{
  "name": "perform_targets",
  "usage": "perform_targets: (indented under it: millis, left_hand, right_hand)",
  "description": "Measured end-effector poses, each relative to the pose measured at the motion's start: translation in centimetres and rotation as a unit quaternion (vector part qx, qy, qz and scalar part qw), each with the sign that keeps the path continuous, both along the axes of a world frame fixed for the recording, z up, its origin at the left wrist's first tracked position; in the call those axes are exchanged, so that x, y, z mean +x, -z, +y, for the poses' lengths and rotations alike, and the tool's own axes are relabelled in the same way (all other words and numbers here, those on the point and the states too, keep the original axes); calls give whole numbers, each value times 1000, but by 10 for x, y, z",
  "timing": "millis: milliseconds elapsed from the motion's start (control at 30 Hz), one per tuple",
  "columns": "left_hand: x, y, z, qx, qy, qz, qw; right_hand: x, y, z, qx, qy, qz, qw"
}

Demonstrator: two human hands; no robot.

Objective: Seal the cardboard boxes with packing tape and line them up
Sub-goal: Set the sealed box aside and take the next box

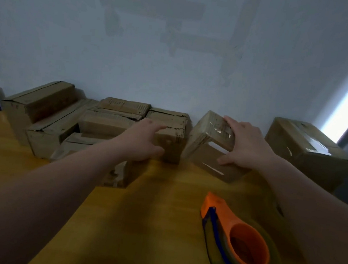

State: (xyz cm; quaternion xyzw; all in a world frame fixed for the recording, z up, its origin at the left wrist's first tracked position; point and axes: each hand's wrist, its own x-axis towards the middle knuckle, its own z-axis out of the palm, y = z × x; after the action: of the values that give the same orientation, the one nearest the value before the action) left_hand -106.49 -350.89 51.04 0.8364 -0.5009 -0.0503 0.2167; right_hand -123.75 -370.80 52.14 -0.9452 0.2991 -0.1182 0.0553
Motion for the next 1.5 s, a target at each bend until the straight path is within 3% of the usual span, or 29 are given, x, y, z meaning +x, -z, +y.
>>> perform_targets:
  millis: [267, 467, 667, 767, 900, 1067, 1300, 1500]
  left_hand:
    - [43, 33, -51, 127, -47, -146, 980]
    - [62, 43, -78, 185, -60, -162, 967]
    - [69, 50, -94, 180, -59, -168, 968]
    - [70, 51, -98, 198, -55, -163, 965]
    - [72, 51, -102, 218, -59, -153, 962]
    - [68, 48, -103, 235, -60, -138, 960]
    - [42, 41, -93, 233, -47, -130, 963]
    - [-5, 36, -67, 247, -21, -132, 960]
  right_hand:
    - [27, 34, -56, -104, 52, 120, 986]
    - [40, 50, -94, -129, 98, 164, 973]
    - [43, 65, -114, -122, 147, 151, 970]
    - [50, 67, -108, -179, 107, 116, 971]
    - [59, 71, -101, -230, 22, 173, 957]
    - [56, 72, -105, -145, 111, 184, 966]
    - [51, 62, -85, -15, 74, 162, 984]
    - [23, 49, -27, 18, 22, 123, 992]
